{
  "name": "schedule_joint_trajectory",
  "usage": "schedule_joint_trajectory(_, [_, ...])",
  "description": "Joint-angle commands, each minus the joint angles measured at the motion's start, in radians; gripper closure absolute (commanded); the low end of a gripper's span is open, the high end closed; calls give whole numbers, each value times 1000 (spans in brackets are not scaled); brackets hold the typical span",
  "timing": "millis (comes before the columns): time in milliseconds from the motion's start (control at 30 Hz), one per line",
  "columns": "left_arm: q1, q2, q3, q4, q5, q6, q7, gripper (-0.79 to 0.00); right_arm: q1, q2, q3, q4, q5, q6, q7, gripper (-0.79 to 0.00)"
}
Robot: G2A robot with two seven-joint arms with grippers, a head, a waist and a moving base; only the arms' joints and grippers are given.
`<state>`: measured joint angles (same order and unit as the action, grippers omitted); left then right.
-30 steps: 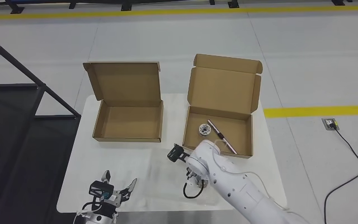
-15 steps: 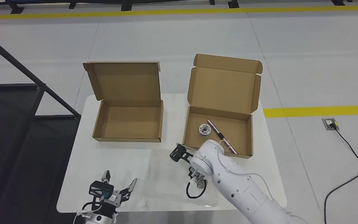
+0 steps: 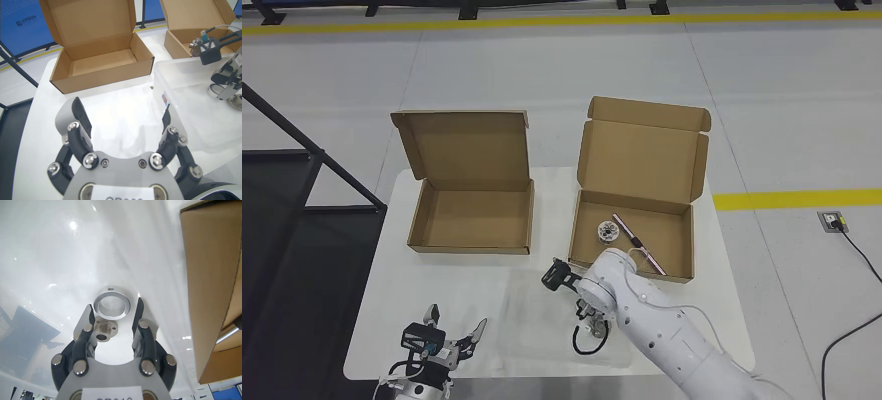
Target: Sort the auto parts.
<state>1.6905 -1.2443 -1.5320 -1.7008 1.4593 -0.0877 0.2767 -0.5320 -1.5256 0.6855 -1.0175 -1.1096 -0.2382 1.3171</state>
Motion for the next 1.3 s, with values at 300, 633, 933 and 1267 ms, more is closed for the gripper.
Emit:
schedule_joint_trajectory(300, [0,0,0,0,0,0,0,-785,-28,3,7,-55,-53,35,-9,-449])
schedule_joint_trajectory(633, [0,0,0,0,0,0,0,-785,-65,12,31,-107,-85,44,1,-443])
schedule_joint_trajectory(933, [0,0,0,0,0,0,0,-785,-60,4,33,-84,-77,38,6,-483])
schedule_joint_trajectory(1267, [0,0,0,0,0,0,0,-785,-33,-17,20,-17,-66,54,-2,-366])
